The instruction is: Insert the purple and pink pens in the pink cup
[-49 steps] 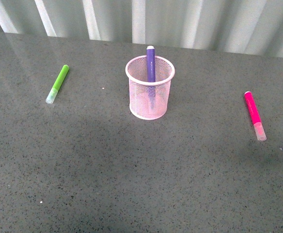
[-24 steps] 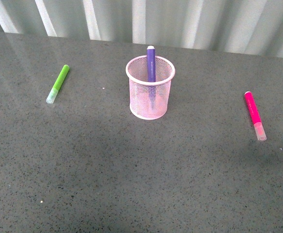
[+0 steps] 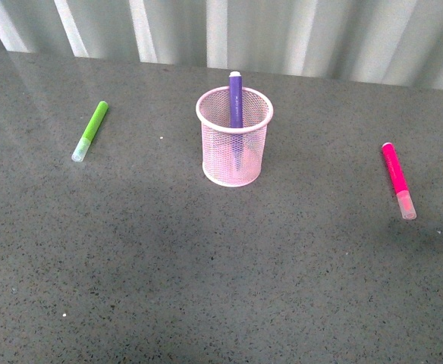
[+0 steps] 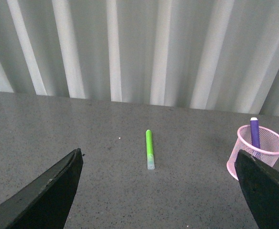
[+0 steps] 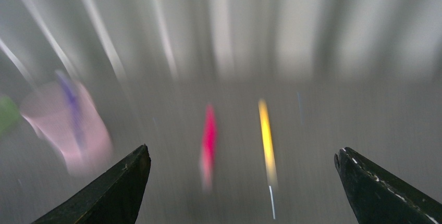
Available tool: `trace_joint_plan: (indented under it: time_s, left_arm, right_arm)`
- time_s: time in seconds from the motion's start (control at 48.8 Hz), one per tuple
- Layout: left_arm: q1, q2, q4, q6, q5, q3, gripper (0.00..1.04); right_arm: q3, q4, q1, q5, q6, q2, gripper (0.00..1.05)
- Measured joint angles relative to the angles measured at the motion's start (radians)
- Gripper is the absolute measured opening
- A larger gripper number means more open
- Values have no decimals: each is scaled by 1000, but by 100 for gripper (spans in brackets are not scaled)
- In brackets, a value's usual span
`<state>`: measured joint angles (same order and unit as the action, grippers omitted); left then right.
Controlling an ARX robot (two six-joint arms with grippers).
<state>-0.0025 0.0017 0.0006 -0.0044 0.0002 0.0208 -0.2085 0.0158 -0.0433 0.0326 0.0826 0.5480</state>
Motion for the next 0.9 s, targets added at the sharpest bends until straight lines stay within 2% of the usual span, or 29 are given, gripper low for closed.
trace_joint_plan:
  time_s: [0.062,0.164,0.328,0.431,0.656,0.903]
  left_arm:
    - [0,2,0,0,0,0,98]
    - [0,1,0,0,-1,0,98]
    - [0,1,0,0,0,0,98]
    - [0,1,0,0,0,0,98]
    - [0,1,0,0,0,0,98]
    - [0,1,0,0,0,0,98]
  right_arm:
    - [-73,-129,-7,17,-6,228,98]
    - [-191,-245,-6,15,-8,543,98]
    - [-388,-260,21,32,9,945,98]
    - [-533,-258,58,76,16,1165,98]
    - [-729,-240,124,103,31,1395,98]
    - [-861,-218,138,121,99,1560,98]
